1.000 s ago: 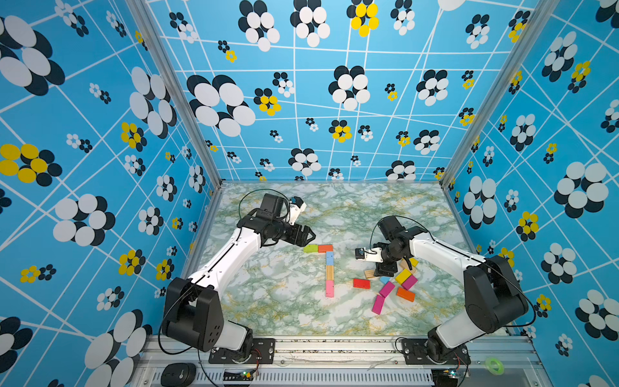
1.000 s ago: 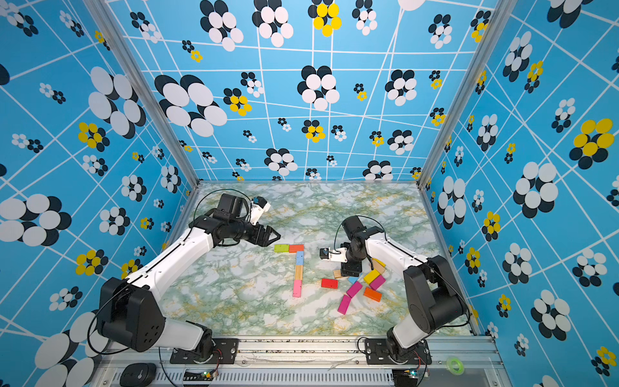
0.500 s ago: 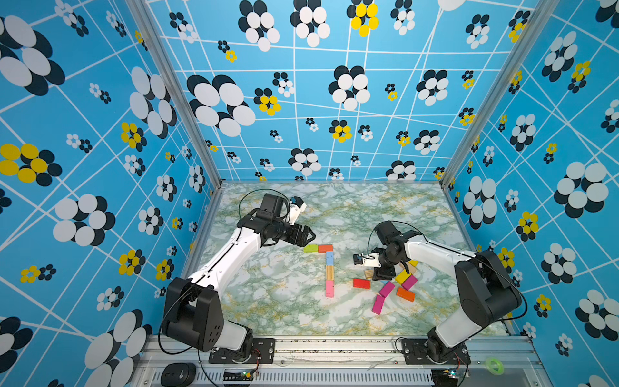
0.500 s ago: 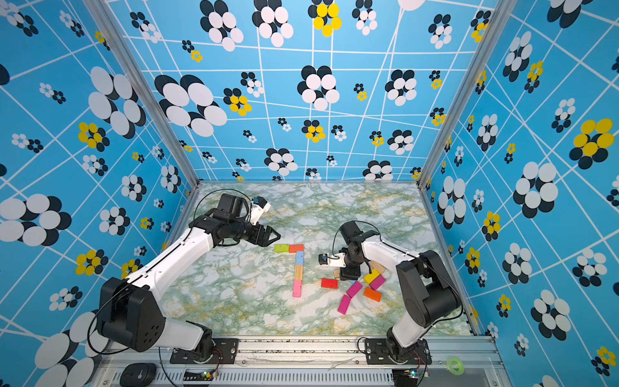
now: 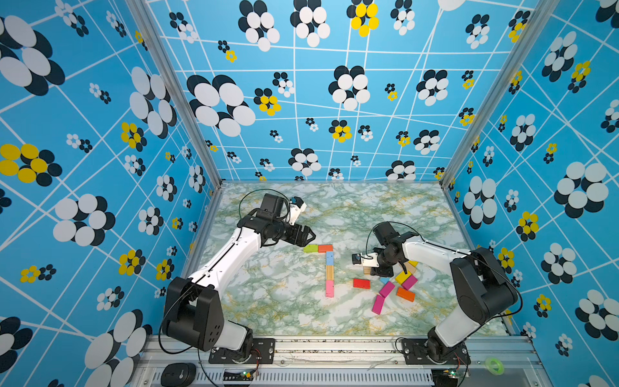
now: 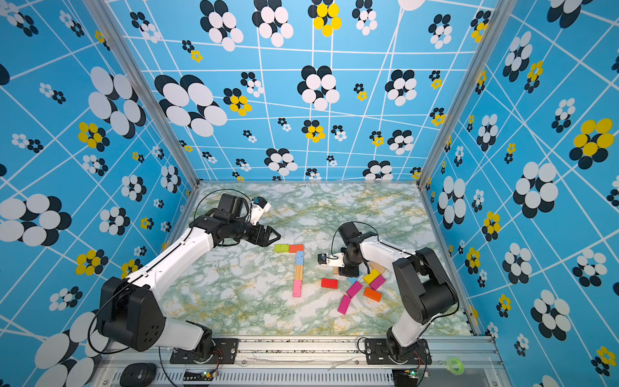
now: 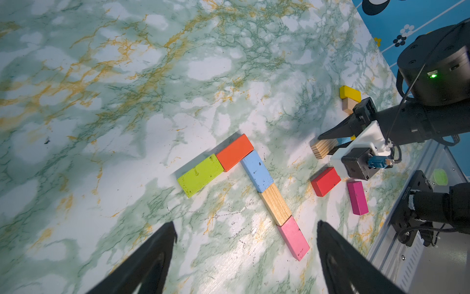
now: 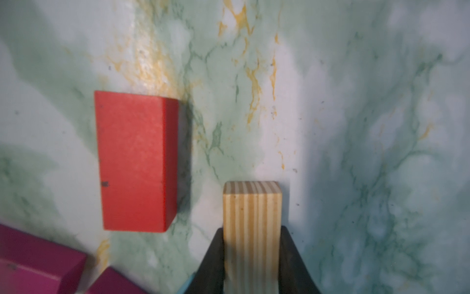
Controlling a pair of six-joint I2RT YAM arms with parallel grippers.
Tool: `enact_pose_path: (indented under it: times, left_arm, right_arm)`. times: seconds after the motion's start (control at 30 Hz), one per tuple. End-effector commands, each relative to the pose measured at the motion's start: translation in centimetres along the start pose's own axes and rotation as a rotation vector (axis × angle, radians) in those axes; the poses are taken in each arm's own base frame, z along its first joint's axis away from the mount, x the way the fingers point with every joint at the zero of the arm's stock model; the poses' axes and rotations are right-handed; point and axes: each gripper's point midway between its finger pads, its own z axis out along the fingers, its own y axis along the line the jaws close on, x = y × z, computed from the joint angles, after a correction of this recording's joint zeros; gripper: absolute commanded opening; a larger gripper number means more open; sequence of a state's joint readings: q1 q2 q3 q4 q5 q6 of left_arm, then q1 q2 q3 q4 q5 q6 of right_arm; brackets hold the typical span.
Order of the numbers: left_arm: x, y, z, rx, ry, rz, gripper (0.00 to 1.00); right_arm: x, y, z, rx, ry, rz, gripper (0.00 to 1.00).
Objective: Assemble the number 7 with building blocks
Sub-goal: Pick up the building block from the center of the board, then place the building block at the center of the board.
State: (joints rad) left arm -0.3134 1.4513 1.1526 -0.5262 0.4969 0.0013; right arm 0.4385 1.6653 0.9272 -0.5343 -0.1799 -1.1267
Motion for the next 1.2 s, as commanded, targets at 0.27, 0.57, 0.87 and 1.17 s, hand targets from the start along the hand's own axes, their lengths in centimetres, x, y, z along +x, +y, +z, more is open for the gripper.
enact_pose_path:
  times: [0.27, 0.57, 0.87, 1.17]
  left_arm:
    - [0.4, 0.4, 0.2, -0.007, 0.014, -0.002, 0.9]
    - [0.7, 1.0, 0.3, -0.029, 0.023, 0.0, 0.9]
    - [0.7, 1.6, 0.4, -0.038, 0.026, -0.012, 0.9]
    - [0.9, 1.7, 0.6, -0.036, 0.036, -0.015, 0.9]
  right_arm:
    - [-2.3, -3.3, -2.1, 0.061, -0.004, -0.062, 0.2]
    - [-5.3, -6.1, -0.5, 0.025, -0.023, -0.111, 0.2]
    - [-6.7, -7.2, 1.4, -0.002, -0.053, -0.085, 0.19]
    - [-7.0, -7.6, 2.5, -0.004, -0.062, -0.057, 0.19]
